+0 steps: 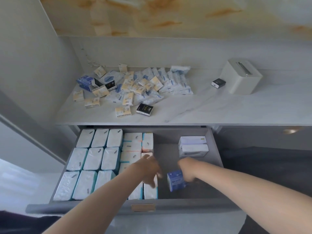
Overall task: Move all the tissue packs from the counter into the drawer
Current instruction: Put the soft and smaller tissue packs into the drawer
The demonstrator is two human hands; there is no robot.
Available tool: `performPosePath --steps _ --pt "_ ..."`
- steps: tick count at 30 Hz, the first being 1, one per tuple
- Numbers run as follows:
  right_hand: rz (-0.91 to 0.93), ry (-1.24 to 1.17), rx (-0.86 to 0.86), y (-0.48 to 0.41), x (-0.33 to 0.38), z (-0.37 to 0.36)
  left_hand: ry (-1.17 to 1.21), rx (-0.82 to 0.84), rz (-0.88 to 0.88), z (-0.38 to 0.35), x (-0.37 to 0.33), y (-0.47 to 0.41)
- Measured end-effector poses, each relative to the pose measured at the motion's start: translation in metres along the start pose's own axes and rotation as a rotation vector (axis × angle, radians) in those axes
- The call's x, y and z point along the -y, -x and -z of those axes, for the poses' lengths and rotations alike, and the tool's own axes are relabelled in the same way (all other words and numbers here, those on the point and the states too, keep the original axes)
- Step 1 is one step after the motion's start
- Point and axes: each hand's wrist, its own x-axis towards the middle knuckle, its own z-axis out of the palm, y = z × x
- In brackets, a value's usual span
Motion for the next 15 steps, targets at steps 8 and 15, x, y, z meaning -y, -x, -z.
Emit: performPosePath --steps 8,15 --pt "0.193 -0.075 0.192 -0.016 0.023 -0.023 -0.019 -0.016 -0.023 -0.006 0.007 0.001" --pt "0.202 -0.049 0.269 -0.016 0.031 -0.030 0.089 -0.087 -0.053 -0.014 -0.002 0.001"
